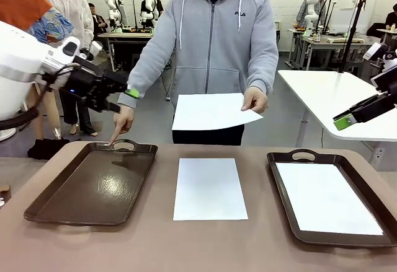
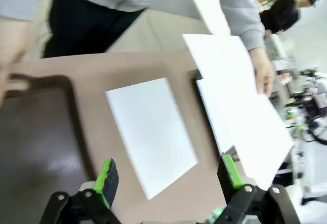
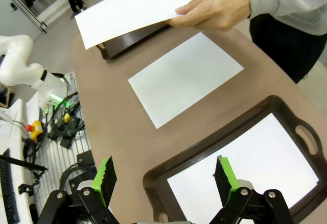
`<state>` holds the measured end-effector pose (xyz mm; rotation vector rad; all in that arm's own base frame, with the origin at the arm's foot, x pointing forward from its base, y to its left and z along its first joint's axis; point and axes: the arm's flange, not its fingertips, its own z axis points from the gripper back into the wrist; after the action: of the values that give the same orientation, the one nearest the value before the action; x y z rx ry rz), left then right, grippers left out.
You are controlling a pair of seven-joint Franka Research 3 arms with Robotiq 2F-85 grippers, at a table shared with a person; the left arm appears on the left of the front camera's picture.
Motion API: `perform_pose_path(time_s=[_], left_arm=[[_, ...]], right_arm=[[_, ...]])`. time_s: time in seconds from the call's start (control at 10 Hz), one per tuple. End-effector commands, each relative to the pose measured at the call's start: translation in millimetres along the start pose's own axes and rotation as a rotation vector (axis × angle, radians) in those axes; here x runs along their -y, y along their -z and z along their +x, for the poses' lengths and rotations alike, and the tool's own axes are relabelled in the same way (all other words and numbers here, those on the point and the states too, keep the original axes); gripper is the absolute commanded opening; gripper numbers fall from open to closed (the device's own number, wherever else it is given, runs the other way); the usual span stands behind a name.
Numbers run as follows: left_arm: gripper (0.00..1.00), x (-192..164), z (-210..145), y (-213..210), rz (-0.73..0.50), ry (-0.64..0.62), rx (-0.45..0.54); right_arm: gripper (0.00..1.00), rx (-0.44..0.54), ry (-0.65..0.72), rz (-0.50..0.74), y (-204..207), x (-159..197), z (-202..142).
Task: Sort the A4 documents.
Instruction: Receive the A4 Paper.
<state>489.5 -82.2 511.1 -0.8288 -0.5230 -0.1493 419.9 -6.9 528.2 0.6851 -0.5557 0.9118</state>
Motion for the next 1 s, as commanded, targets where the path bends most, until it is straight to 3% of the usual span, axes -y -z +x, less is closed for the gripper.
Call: perform_pose_path(time_s=[0.0,0.9], left_arm=[[1.00,-27,28,31,-0.187,-0.093,-0.054],[1.00,-11,29,117,-0.479,-0.249,-0.151]], right_arm=[[1.00,0.002,-0.003,0.004,1,-1,1],[1.00,0.002,-0.003,0.004,1,-1,1]])
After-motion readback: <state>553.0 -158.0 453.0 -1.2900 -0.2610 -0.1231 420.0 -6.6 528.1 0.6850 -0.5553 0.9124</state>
